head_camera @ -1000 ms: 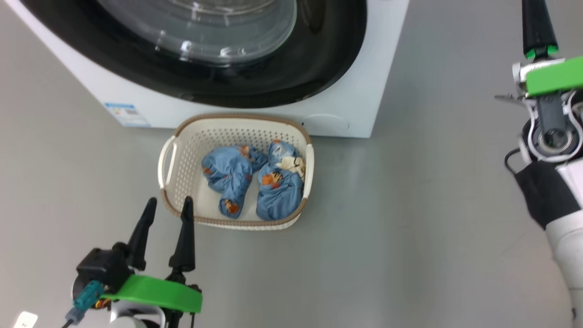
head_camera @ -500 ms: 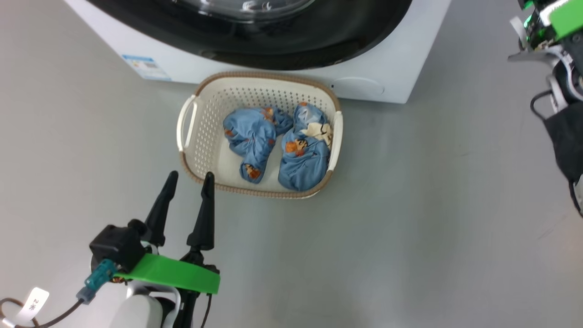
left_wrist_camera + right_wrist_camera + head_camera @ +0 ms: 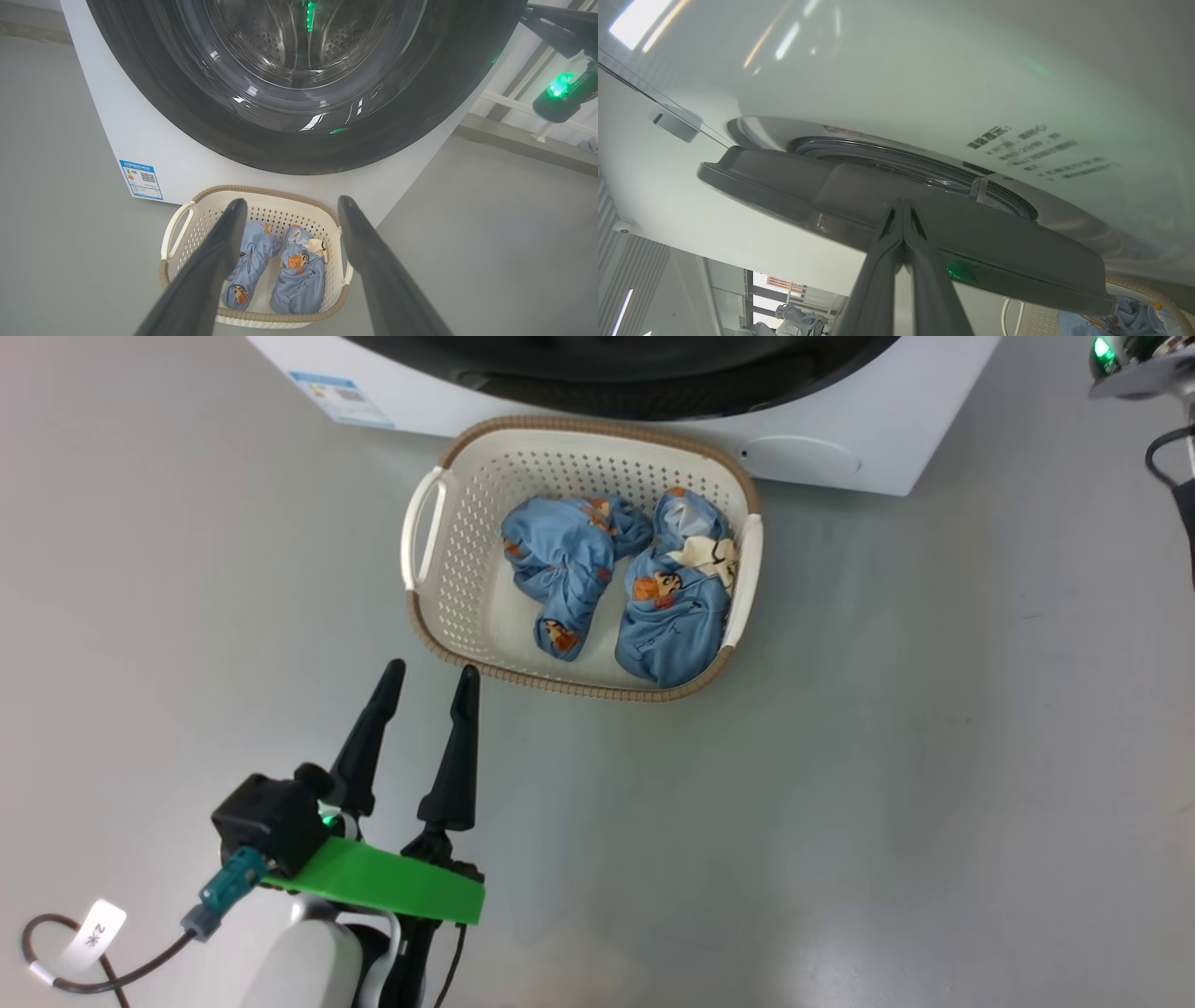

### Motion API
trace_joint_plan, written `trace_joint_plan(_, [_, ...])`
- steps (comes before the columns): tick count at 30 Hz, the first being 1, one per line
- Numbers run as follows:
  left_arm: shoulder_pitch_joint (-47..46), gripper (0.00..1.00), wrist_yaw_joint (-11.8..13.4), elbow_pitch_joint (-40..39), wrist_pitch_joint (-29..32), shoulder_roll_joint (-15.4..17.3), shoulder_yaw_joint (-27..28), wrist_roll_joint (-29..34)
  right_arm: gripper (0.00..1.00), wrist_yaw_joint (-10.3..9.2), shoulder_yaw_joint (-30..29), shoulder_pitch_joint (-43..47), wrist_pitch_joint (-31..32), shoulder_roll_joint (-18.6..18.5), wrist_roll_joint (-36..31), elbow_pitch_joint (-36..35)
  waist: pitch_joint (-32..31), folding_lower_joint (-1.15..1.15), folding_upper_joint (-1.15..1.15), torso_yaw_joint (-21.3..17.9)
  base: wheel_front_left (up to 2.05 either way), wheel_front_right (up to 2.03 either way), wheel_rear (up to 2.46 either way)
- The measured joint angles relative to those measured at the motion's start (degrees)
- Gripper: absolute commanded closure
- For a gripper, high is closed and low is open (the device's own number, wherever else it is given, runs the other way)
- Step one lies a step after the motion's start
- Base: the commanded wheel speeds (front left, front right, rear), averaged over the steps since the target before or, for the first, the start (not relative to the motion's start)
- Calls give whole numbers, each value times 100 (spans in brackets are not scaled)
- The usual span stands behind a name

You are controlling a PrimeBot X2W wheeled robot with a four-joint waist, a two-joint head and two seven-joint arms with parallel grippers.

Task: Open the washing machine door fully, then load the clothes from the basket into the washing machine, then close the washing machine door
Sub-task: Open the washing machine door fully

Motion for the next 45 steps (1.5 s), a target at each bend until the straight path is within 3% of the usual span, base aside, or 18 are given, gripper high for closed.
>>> trace_joint_plan(20, [-220, 0, 93, -99, 0, -7, -278, -130, 100, -3, 47, -629, 541, -9, -156, 456, 322, 0, 0, 242, 0, 0, 0])
trace_joint_plan(45, [139, 0, 41, 97, 0, -3, -172, 185, 100, -9, 769, 1345, 1368, 491, -201, -1096, -615, 0, 0, -124, 0, 0, 0])
